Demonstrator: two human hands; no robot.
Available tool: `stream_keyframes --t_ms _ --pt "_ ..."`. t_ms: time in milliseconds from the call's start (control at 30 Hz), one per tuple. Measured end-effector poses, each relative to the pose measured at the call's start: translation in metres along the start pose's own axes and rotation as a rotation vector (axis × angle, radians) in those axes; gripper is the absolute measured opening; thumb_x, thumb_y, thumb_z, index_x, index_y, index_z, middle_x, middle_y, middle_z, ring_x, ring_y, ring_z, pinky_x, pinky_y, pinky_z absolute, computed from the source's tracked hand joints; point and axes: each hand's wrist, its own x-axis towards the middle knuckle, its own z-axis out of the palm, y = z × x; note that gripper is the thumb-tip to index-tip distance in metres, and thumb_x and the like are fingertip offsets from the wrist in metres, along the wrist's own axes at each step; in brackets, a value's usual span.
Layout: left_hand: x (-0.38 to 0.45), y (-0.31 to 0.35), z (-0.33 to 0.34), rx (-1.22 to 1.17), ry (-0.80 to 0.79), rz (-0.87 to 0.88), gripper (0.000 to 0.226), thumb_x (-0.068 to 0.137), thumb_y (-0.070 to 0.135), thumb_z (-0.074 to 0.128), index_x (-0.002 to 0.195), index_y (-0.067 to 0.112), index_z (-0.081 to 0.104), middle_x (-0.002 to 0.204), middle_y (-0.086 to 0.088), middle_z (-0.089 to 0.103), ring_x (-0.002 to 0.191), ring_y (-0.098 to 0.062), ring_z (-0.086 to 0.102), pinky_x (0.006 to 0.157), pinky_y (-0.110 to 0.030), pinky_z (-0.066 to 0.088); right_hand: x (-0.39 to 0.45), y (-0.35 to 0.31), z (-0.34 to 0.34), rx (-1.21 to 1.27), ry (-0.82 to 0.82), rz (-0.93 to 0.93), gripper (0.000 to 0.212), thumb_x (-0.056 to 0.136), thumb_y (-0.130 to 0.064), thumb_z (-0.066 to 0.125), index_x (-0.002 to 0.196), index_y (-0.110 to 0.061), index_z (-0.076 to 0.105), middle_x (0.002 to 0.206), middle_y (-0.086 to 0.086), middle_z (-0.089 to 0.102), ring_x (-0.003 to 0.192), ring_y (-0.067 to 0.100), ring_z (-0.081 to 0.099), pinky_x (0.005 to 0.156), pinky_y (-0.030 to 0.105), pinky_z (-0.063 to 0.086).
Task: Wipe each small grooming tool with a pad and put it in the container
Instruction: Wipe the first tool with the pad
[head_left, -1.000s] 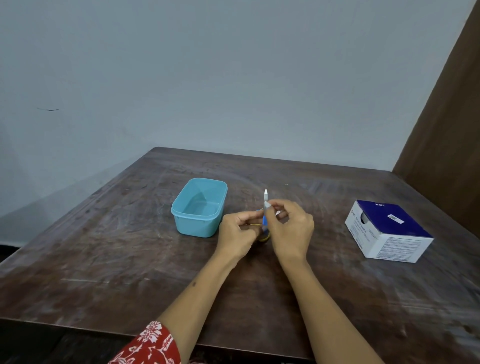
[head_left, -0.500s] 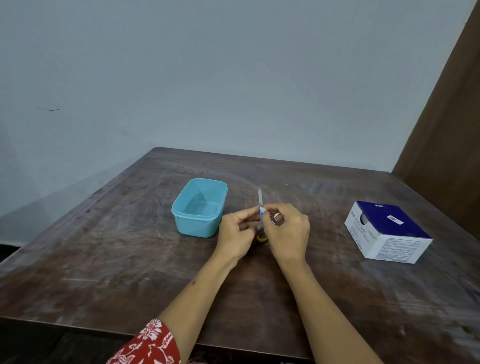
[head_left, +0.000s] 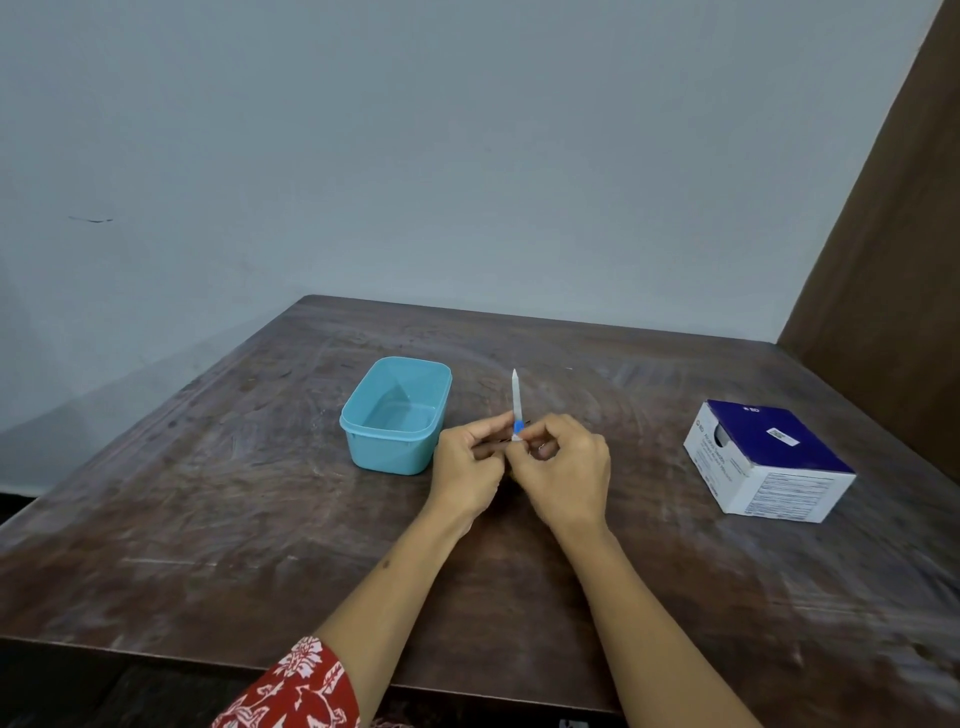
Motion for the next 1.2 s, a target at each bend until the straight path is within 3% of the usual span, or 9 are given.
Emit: stream_keyframes --t_ms 200,367,500,600,767,900,1000,1100,1200 --pt "0.002 -0.001 0.001 -0.052 -0.027 -0.024 0.045 0.08 -0.022 0.052 0.118 0.0 0.061 0.105 -0.015 0.069 0.094 -0.021 0.068 0.083 -0.03 0.055 0.001 0.0 -0.001 -0.021 0.038 -0.039 0.006 0.076 -0.01 0.073 0.08 -0.015 0.072 0.072 -0.002 0.068 0.061 0.016 0.059 0.071 0.047 0.051" --pt "0.002 -0.002 0.001 -0.013 0.005 -0.006 0.045 0.08 -0.021 0.045 0.117 -0.002 0.061 0.107 -0.013 0.068 0.092 -0.012 0.066 0.074 -0.015 0.053 -0.002 -0.002 -0.001 -0.018 0.007 0.016 0.012 0.064 -0.014 0.076 0.064 -0.018 0.065 0.063 -0.009 0.06 0.057 0.013 0.058 0.067 0.046 0.051" --pt "0.003 -0.003 0.003 -0.05 0.029 -0.039 0.033 0.089 -0.011 0.047 0.114 0.003 0.064 0.106 -0.011 0.069 0.092 -0.014 0.068 0.078 -0.022 0.056 -0.002 -0.001 -0.001 -0.037 0.017 -0.004 0.004 0.073 -0.015 0.073 0.074 -0.017 0.07 0.069 -0.005 0.065 0.062 0.016 0.059 0.069 0.047 0.051" --pt "0.003 -0.002 0.004 -0.077 0.024 -0.069 0.038 0.089 -0.015 0.04 0.113 0.002 0.064 0.102 -0.012 0.069 0.084 -0.014 0.07 0.075 -0.024 0.058 0.0 0.0 -0.002 -0.06 0.042 -0.012 0.007 0.078 -0.013 0.071 0.083 -0.017 0.073 0.075 -0.001 0.068 0.066 0.017 0.06 0.073 0.047 0.05" --pt "0.003 -0.002 0.003 -0.092 0.065 -0.093 0.032 0.089 -0.008 0.047 0.108 0.007 0.068 0.099 -0.005 0.071 0.092 -0.014 0.068 0.073 -0.023 0.056 -0.002 -0.002 -0.002 -0.071 0.012 -0.024 0.005 0.068 -0.012 0.075 0.069 -0.014 0.07 0.065 -0.002 0.066 0.06 0.018 0.058 0.068 0.045 0.05" --pt "0.001 0.002 0.003 -0.127 0.047 -0.115 0.029 0.088 -0.006 0.051 0.102 0.01 0.071 0.09 0.001 0.074 0.087 -0.012 0.07 0.071 -0.023 0.056 -0.001 0.0 -0.001 -0.148 0.017 -0.074 0.006 0.074 -0.012 0.073 0.078 -0.016 0.073 0.07 -0.002 0.068 0.066 0.018 0.058 0.075 0.038 0.044" --pt "0.0 0.005 0.003 -0.15 0.039 -0.118 0.035 0.087 -0.006 0.051 0.091 0.02 0.072 0.083 0.003 0.075 0.082 -0.01 0.071 0.065 -0.021 0.055 -0.001 -0.001 -0.001 -0.173 0.036 -0.128 0.01 0.07 -0.009 0.075 0.076 -0.016 0.073 0.067 -0.003 0.068 0.064 0.018 0.059 0.071 0.033 0.04" --pt "0.0 0.007 0.002 -0.136 0.07 -0.113 0.034 0.088 -0.007 0.048 0.097 0.016 0.071 0.085 -0.001 0.074 0.08 -0.011 0.07 0.068 -0.021 0.056 -0.003 -0.004 0.001 -0.209 0.013 -0.154 0.01 0.064 -0.012 0.078 0.066 -0.015 0.069 0.059 -0.004 0.064 0.058 0.017 0.057 0.068 0.034 0.04" --pt "-0.001 0.008 0.003 -0.134 0.071 -0.113 0.03 0.088 -0.005 0.048 0.107 0.007 0.068 0.095 -0.009 0.073 0.087 -0.015 0.069 0.076 -0.025 0.055 -0.004 -0.003 0.002 -0.213 0.005 -0.152 0.009 0.067 -0.01 0.077 0.069 -0.015 0.07 0.062 -0.003 0.066 0.06 0.018 0.057 0.069 0.035 0.042"
